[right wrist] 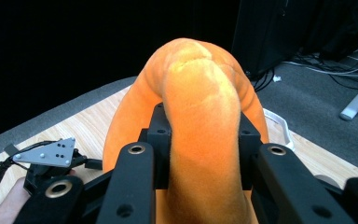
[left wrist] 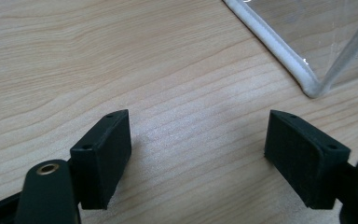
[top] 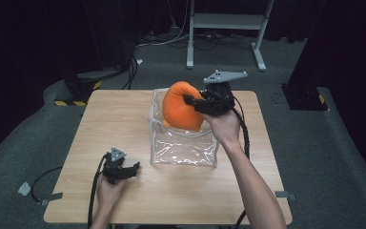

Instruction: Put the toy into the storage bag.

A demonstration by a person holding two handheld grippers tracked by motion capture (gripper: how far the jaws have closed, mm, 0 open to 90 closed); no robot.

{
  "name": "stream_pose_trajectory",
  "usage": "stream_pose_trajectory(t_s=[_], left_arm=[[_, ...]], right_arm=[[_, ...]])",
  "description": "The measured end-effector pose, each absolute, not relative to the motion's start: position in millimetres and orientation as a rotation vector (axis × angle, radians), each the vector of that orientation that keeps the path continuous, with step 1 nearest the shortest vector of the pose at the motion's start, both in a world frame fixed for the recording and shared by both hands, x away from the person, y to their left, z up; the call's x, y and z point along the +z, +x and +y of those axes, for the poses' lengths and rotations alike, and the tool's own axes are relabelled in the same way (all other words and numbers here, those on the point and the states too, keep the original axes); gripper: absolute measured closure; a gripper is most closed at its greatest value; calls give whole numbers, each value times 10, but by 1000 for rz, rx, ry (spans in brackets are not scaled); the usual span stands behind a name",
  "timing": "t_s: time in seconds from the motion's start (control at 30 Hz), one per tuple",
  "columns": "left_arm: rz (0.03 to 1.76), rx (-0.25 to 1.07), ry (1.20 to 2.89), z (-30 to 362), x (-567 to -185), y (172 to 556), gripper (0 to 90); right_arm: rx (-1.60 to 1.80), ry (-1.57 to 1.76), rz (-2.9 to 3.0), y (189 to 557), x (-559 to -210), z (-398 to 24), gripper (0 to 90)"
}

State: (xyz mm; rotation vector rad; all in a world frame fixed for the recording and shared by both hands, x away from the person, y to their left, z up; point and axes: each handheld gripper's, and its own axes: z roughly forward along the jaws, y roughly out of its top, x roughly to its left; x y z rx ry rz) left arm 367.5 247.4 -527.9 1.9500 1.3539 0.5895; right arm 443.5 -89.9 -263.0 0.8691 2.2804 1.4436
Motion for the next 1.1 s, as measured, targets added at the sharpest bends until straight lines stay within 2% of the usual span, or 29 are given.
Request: stream_pose_trajectory(t_s=[1.1], left_arm=[[1352, 591, 1954, 2477, -5278, 3676, 230]], right_arm=[[1357, 915, 2277, 4536, -2802, -914, 679]])
